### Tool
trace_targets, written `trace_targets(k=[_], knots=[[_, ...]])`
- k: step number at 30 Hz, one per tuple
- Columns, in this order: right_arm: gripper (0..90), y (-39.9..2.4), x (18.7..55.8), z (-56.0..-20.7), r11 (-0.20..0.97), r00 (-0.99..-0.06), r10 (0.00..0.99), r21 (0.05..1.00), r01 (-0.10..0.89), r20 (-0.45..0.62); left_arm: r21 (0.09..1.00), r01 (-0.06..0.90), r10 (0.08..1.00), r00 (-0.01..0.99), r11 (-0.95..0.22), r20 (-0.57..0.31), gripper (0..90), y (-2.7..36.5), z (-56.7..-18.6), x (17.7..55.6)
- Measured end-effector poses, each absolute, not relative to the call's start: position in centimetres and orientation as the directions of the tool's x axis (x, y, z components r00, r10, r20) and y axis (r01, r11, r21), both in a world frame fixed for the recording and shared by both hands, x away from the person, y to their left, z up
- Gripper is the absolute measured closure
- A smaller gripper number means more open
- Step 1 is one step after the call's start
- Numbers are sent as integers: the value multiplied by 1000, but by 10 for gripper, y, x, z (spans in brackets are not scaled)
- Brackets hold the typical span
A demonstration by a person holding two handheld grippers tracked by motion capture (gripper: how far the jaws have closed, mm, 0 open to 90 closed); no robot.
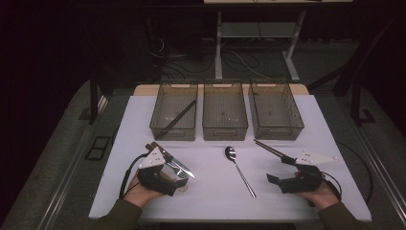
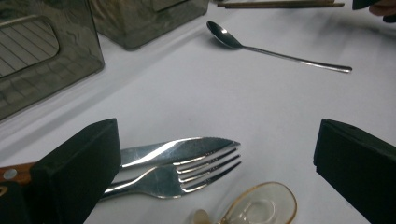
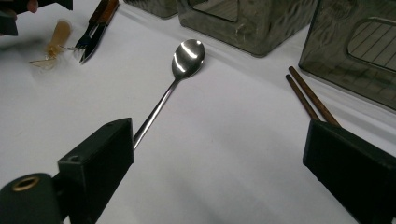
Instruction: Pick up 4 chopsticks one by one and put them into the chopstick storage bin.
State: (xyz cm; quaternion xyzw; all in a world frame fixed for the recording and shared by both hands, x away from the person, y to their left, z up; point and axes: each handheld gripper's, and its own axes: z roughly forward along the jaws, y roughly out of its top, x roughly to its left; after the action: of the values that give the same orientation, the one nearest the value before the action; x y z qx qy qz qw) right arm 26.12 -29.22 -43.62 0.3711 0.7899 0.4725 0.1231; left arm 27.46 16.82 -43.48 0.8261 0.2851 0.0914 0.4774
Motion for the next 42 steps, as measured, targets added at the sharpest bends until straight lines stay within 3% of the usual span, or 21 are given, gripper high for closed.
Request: trace_targets(k=[32,34,42], knots=[[95,-332,288,-416,374,-692,715,785,494,95,829,400,541,828,-390,-145,7,167,-434,276],[140,-336,290,-415,376,-695,712,781,499,101,830,400,540,829,-389,-147,7,167,-434,276],[167,-349,297,-413,378,-691,716,775,506,101,833,393,546,827,-390,-134,5,168,-434,275]])
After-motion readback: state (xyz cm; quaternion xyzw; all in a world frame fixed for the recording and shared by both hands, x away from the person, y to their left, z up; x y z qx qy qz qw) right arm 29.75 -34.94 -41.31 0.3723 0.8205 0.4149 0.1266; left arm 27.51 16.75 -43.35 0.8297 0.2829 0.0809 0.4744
